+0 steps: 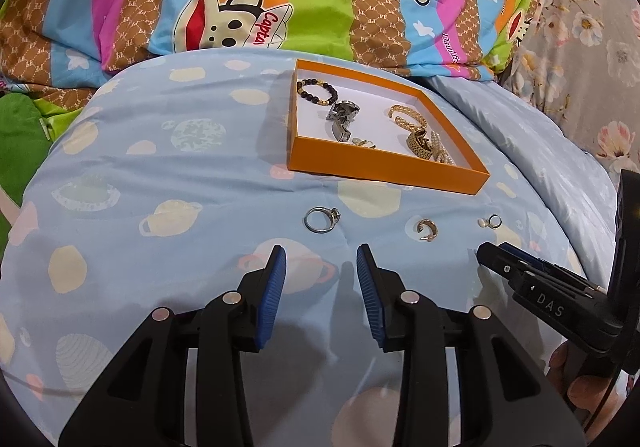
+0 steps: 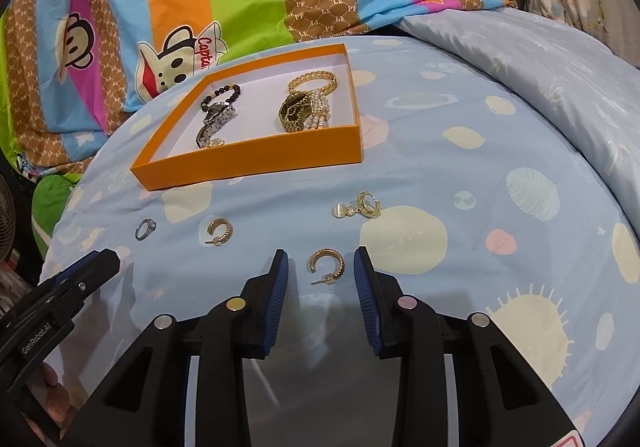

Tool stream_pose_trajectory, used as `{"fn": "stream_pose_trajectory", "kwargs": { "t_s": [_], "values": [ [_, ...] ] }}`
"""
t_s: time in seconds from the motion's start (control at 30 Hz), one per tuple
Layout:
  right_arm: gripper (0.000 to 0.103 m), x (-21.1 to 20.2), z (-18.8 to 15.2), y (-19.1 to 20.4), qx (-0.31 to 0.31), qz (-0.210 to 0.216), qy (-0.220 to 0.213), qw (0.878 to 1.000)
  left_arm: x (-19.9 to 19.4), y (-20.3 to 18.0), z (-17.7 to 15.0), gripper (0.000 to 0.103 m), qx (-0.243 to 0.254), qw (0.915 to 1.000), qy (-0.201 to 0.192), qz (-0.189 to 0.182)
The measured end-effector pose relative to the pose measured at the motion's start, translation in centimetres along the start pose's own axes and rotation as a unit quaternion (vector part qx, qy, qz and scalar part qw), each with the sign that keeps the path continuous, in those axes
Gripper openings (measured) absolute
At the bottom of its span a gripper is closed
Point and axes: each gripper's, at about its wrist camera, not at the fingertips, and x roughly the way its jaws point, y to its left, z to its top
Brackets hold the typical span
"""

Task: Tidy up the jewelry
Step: 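Grasp the gold hoop earring on the sheet with the right tool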

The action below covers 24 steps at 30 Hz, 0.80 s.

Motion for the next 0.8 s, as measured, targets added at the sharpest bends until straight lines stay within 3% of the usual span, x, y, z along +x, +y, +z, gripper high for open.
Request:
{"fn": "stream_pose_trajectory", "kwargs": {
  "t_s": [0.1,0.43,0.6,0.8],
  "values": [
    [0.017,0.1,0.0,0.0,0.000,-0.004,0.001,1.000,0.1,0.1,0.0,0.035,-0.001,1.0000,0.003,0.000],
    [0.016,-0.8,-0.4,-0.6,0.012,0.009,-0.011,1.000,0.5,-1.4,0.1,0.035,0.024,0.9995,0.015,-0.012],
    [0.016,-2.0,-1.3,-1.3,0.021,0.011,-0.020,1.000,1.4,-4.1,1.0,0.035,0.047,0.9979,0.029,-0.035],
    [0.016,-2.6,-1.8,-2.6,0.037,0.015,-0.020,0.999,3.8,-7.9,1.9,0.041,0.081,0.9953,0.039,-0.035]
  ]
}}
